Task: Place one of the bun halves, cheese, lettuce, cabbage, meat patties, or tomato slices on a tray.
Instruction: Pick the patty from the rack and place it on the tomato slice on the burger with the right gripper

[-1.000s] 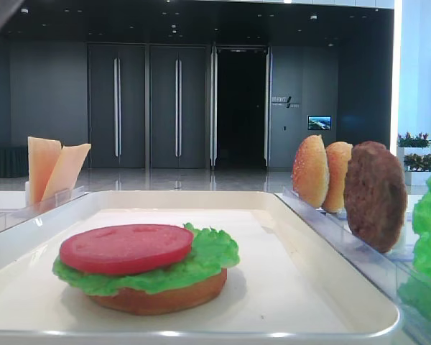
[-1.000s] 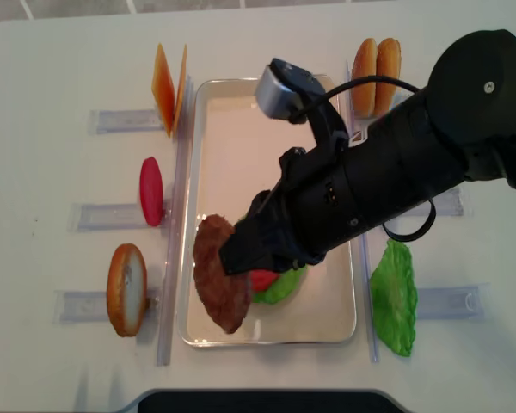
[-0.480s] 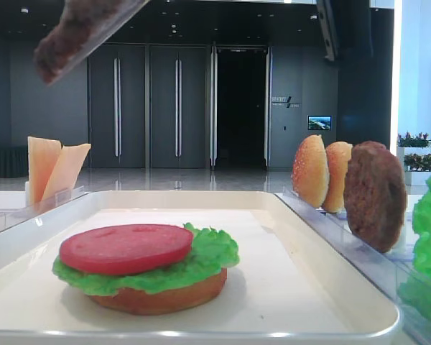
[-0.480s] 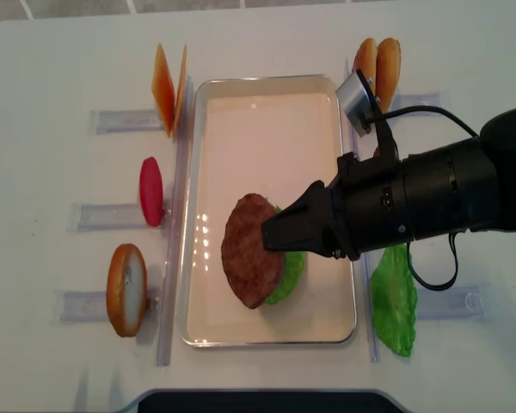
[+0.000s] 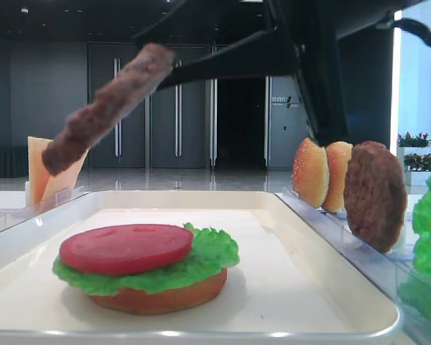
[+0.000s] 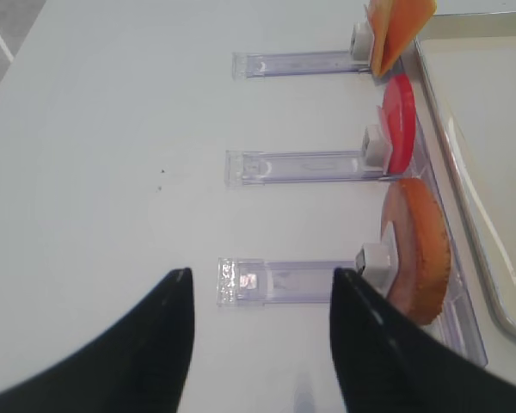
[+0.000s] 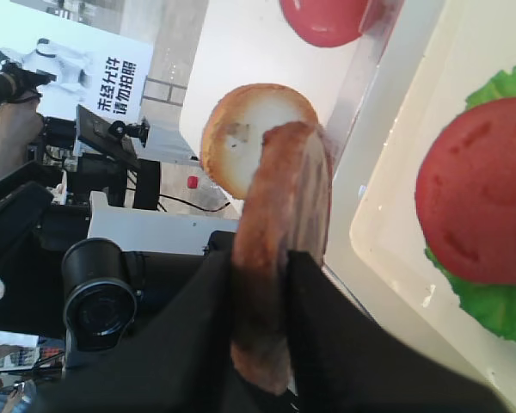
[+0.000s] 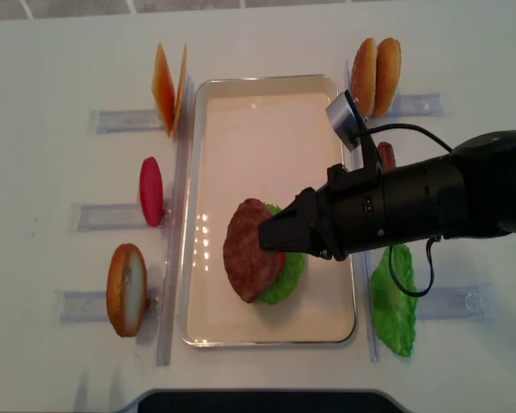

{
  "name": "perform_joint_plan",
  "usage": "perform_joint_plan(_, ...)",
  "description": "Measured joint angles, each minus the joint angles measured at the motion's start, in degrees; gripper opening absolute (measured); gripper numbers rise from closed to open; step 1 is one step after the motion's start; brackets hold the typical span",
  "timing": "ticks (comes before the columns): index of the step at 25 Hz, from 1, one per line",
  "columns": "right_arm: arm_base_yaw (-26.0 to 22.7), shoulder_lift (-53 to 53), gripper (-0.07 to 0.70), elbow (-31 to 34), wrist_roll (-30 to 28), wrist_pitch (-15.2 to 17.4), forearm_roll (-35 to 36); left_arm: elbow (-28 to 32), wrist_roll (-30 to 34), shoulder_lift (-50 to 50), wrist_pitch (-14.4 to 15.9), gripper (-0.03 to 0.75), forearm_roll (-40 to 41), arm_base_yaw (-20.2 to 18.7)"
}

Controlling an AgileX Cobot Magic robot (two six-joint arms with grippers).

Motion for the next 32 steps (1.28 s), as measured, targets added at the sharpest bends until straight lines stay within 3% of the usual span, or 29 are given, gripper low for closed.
perform_joint_plan(11,-0.7,4.2,0.172,0.0,-3.4,-0.6,0.6,0.0,-0.1,0.0,0.0,0.391,0.0,0.0)
perform_joint_plan(32,-1.2,4.2,0.172,0.0,-3.9,-2.5,0.6,0.0,-0.3,0.0,0.0,0.391,0.0,0.0)
